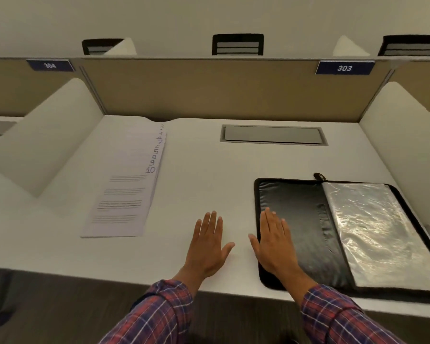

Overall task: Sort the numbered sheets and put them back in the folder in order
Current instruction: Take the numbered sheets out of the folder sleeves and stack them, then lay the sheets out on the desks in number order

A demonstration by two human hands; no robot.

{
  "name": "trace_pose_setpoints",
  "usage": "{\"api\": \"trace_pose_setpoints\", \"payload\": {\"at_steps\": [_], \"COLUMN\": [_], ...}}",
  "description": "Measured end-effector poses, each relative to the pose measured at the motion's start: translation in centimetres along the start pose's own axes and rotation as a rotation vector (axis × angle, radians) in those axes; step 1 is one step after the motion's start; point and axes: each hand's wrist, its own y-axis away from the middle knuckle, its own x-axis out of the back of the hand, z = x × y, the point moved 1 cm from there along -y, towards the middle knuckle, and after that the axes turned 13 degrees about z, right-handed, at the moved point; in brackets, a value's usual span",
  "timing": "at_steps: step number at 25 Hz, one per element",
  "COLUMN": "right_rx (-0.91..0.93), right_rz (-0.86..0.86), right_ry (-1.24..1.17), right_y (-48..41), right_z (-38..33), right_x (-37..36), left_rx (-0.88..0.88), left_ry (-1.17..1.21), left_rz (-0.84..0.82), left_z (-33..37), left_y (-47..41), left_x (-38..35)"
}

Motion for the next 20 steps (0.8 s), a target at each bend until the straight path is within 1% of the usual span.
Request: {"api": "trace_pose_setpoints", "payload": {"at_steps": [5,10,14,18,20], "right_rx": [0.024,0.081,0.122,0.094,0.07], "right_rz": [0.003,-0.026,-0.044,-0.084,-0.075], "right_ry": [-0.019,-0.077,-0.151,-0.244,-0.296], "right_y": [-1.1,-3.5,-6.8,-11.7,-14.1], "right_z": [-8.4,-15.5,-20.0,-24.1,-26.1], "right_x": [-1.9,-3.4,-5.0,-6.5,-7.1], "left_rx": [0.072,0.175,0.269,0.32,0.342], "left_ry": [0.017,-0.018,-0.029,-0.041,-0.052], "left_rz": [0.083,0.078,0.041,0.033,0.032], "left_z": [-8.2,-14.8,-19.6,-25.0,-27.9], "left_y": [1.7,2.6,1.9,0.0,-1.5], "left_x": [1.1,1.7,2.5,2.8,2.9]}}
